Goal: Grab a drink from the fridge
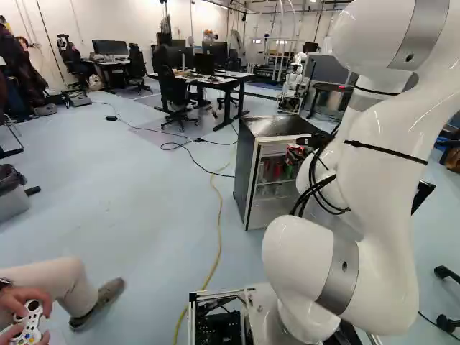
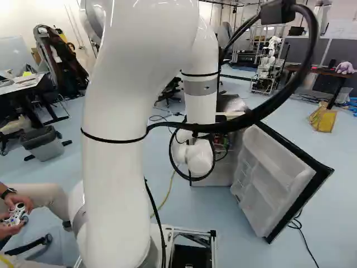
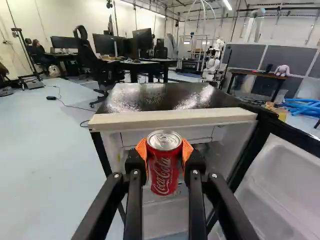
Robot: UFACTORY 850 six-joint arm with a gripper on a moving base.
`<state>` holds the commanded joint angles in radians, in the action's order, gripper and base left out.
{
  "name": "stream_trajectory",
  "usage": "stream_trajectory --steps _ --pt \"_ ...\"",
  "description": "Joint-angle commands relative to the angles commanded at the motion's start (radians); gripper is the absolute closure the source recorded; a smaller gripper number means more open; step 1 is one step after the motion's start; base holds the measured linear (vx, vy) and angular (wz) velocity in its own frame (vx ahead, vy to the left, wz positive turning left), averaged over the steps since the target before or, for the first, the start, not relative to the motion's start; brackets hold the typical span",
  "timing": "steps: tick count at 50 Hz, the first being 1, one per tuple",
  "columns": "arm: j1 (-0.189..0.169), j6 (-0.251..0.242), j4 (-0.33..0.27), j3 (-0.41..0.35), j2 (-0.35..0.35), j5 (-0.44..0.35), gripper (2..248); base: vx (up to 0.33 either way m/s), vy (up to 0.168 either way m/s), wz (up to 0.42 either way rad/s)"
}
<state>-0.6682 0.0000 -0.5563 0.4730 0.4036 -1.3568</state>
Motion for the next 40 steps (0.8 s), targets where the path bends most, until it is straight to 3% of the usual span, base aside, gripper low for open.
stream_trajectory --steps 40 --pt "0.030 0.000 0.000 0.053 -0.061 0.103 162 0.000 0.000 0.000"
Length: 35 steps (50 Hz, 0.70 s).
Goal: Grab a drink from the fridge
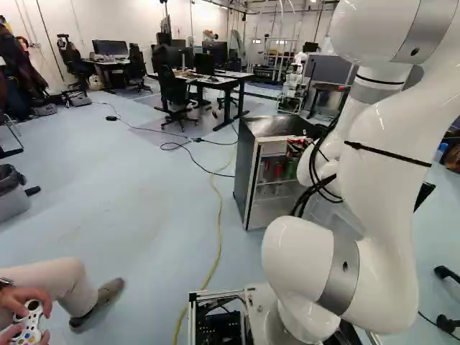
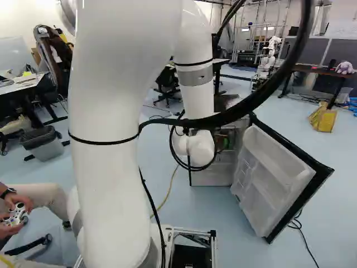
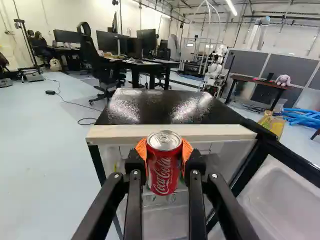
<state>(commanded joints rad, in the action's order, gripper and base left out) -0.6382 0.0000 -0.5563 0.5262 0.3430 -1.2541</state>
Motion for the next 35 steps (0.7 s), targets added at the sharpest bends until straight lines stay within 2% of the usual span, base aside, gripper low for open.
stream_trajectory --steps 35 --pt "0.028 0.000 0.000 0.065 -0.034 0.097 162 0.000 0.000 0.000"
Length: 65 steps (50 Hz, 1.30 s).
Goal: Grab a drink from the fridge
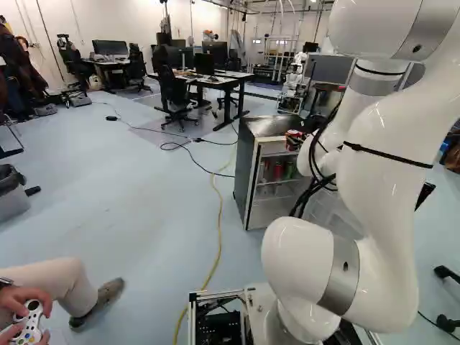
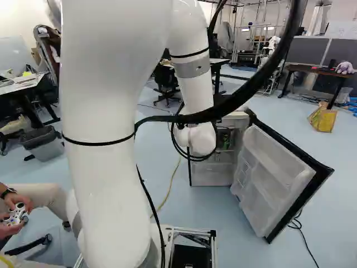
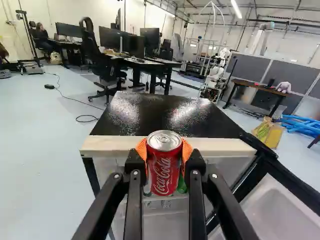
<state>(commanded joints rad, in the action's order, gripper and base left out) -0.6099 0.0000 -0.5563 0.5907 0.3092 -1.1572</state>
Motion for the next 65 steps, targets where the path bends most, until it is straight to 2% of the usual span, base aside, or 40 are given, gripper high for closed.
stream_trajectory --steps 55,65 --pt "0.040 0.000 0.000 0.113 -0.034 0.152 162 0.000 0.000 0.000" --pt "0.047 0.000 0.003 0.134 -0.023 0.175 162 0.000 0.000 0.000"
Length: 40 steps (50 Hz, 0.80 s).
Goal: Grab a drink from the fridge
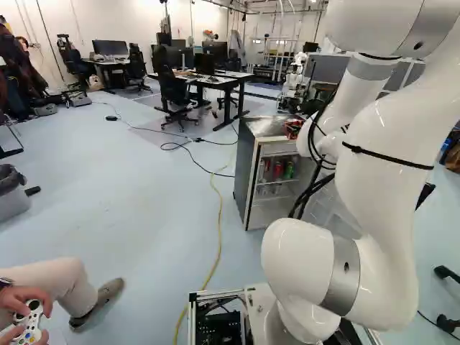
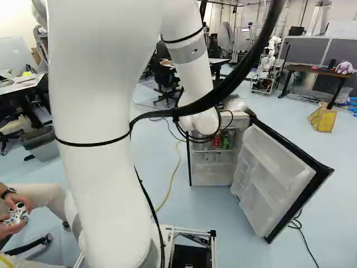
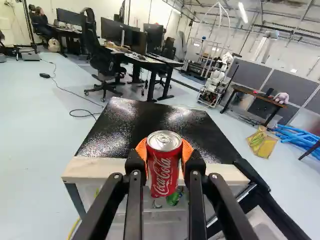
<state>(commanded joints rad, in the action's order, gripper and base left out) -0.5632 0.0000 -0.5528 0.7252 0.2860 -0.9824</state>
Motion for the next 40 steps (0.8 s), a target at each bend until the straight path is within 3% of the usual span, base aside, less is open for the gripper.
stream_trajectory --steps 17,40 --pt "0.014 0.000 0.038 0.033 0.027 0.013 162 0.000 0.000 0.000" --pt "0.037 0.000 0.169 0.064 0.052 0.014 162 0.000 0.000 0.000"
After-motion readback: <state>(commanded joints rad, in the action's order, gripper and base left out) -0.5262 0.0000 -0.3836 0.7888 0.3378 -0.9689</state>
